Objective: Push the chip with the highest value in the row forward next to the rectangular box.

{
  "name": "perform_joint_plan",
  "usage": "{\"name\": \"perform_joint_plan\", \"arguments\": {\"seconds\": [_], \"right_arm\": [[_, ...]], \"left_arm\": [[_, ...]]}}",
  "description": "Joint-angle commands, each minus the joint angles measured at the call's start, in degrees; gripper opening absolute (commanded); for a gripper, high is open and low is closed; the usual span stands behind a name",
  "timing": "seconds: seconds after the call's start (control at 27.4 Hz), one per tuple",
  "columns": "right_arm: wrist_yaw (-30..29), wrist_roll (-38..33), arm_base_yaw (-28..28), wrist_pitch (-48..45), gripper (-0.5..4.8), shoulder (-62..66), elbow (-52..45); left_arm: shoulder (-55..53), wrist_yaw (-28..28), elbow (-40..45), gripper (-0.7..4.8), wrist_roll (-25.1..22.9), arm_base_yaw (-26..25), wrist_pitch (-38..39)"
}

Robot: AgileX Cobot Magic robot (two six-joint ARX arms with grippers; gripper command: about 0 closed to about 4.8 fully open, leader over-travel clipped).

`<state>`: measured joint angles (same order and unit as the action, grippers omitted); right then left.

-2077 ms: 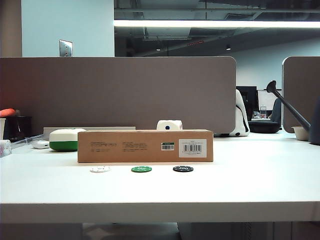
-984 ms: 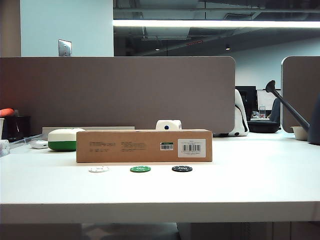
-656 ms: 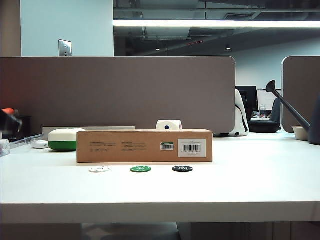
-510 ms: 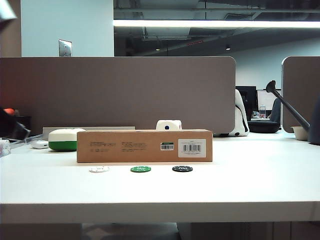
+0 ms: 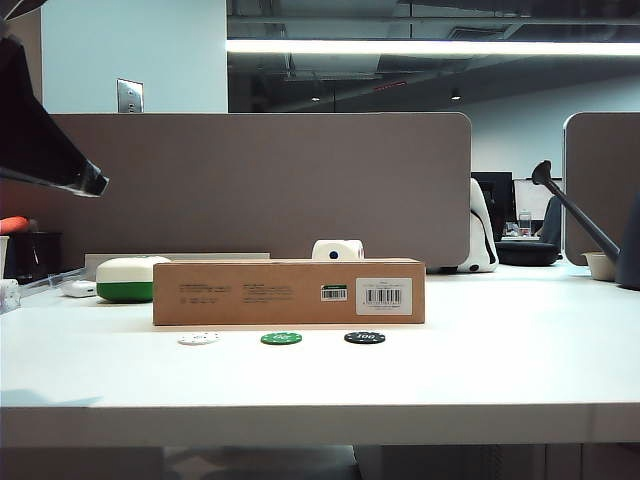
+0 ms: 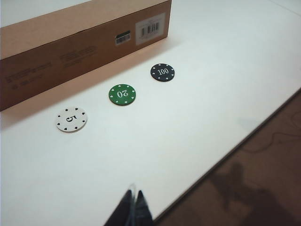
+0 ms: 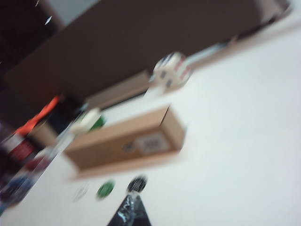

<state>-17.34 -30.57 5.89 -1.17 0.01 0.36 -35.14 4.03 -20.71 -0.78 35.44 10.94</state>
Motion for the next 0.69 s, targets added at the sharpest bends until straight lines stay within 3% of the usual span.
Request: {"name": "perform_joint_plan", "arguments": {"seconds": [0.04,0.22,0.36,0.47,0.55,0.69], "right_arm": [[-2.3,-2.7,1.4,3.8,-0.02,0.0,-0.3],[-3.2,-2.6,5.2,6.6,-0.02,0.1,-0.2],[3.4,-7.2,10.1,2.5,-0.05,1.1,2.3],[4.3,-7.1,12.3,3.0,-0.05,5.4,6.1],[4.8,-5.2,13.8,5.6,-0.05,10.4,10.0],[9.1,6.0,17.9,10.6,-0.05,23.9,18.6]], "left_arm": [[0.1,0.0,-0.6,-0.05,-0.1,0.0,-0.7],[0.1,0.0,-1.6,-0.05,0.0,0.0,-0.8],[0.1,0.0,-2.7,-0.05,0.0,0.0,-0.7],[0.0,0.0,-2.8,-0.05,0.0,-0.1,-0.7],[0.0,0.0,-2.8,-0.05,-0.1,-0.2,-0.3],[-0.4,0.0,-2.8,-0.05,-0.1,-0.2,0.8]]}}
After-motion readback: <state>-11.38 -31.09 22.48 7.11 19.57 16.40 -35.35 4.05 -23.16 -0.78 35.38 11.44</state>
